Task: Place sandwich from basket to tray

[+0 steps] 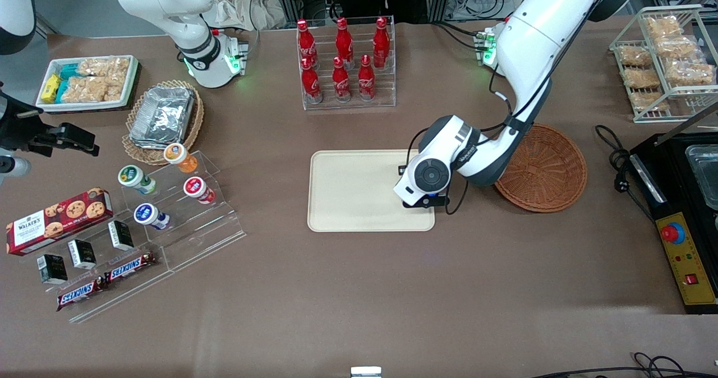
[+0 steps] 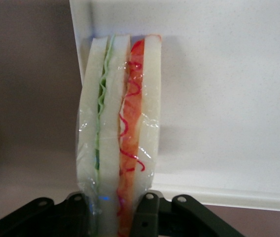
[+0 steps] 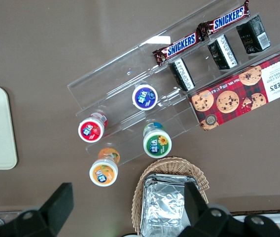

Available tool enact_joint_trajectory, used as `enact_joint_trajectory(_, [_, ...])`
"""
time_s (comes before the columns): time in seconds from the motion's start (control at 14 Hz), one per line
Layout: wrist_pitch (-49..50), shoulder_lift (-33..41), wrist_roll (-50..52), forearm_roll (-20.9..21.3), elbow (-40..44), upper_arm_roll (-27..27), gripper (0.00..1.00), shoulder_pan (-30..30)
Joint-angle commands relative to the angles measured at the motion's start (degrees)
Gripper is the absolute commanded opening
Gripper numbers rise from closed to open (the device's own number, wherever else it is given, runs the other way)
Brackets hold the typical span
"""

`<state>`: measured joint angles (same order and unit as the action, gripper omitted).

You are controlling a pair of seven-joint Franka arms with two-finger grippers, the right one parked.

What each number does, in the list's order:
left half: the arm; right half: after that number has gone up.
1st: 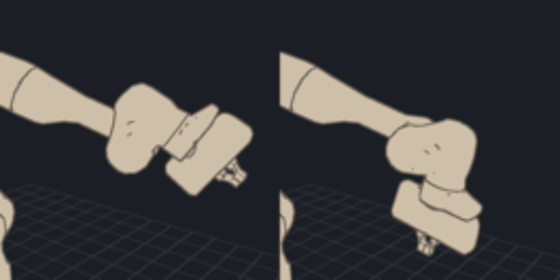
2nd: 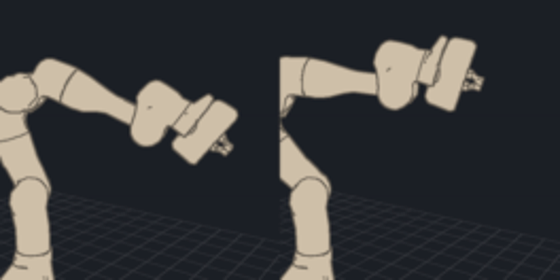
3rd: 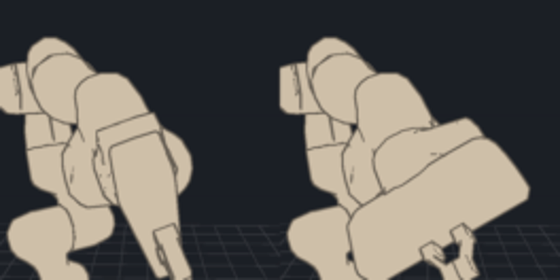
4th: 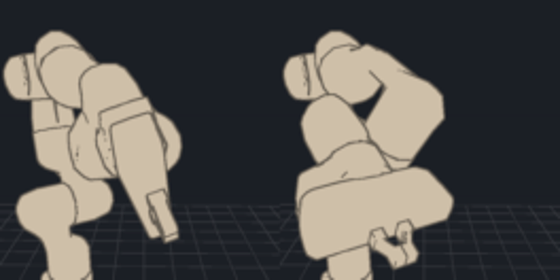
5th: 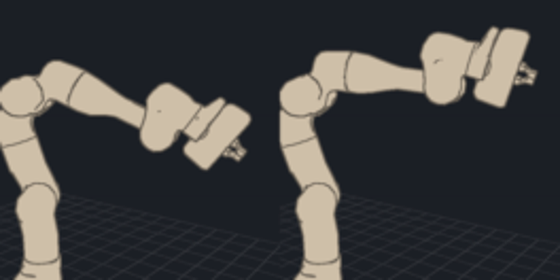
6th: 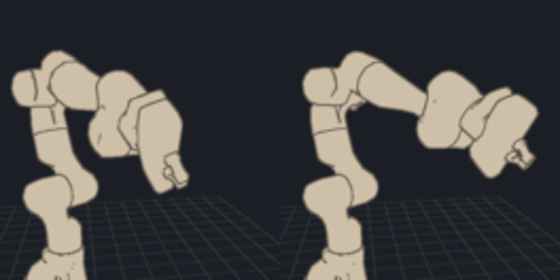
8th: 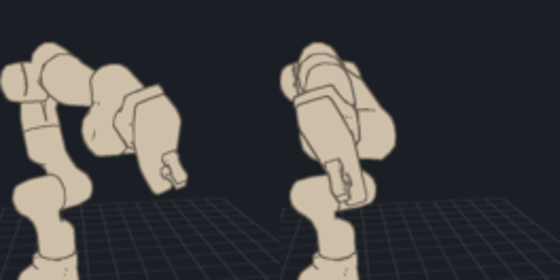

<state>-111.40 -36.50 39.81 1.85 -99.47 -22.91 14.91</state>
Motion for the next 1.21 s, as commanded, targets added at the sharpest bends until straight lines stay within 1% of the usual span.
enact_joint_trajectory(0.0, [-0.92,-1.20,0.09,1.14,1.64,0.15,0.28,0.55])
enact_joint_trajectory(0.07, [-1.36,-1.29,0.09,1.14,1.64,0.15,0.30,0.64])
enact_joint_trajectory(0.14, [-1.45,-1.55,0.09,1.22,1.64,0.15,0.36,0.64])
enact_joint_trajectory(0.21, [-1.46,-1.46,0.09,1.22,1.64,0.15,0.53,0.64])
enact_joint_trajectory(0.29, [-1.46,-1.38,0.09,1.22,1.64,0.15,0.94,0.56])
enact_joint_trajectory(0.36, [-1.37,-1.11,0.44,1.22,1.64,0.15,1.00,0.55])
enact_joint_trajectory(0.64, [-0.58,0.37,0.88,1.14,1.64,0.15,1.00,0.38])
enact_joint_trajectory(1.0, [3.81,8.19,0.97,0.08,1.73,0.41,1.00,-0.06])
enact_joint_trajectory(1.14, [6.44,10.91,0.45,-0.01,2.43,0.33,1.00,-1.99])
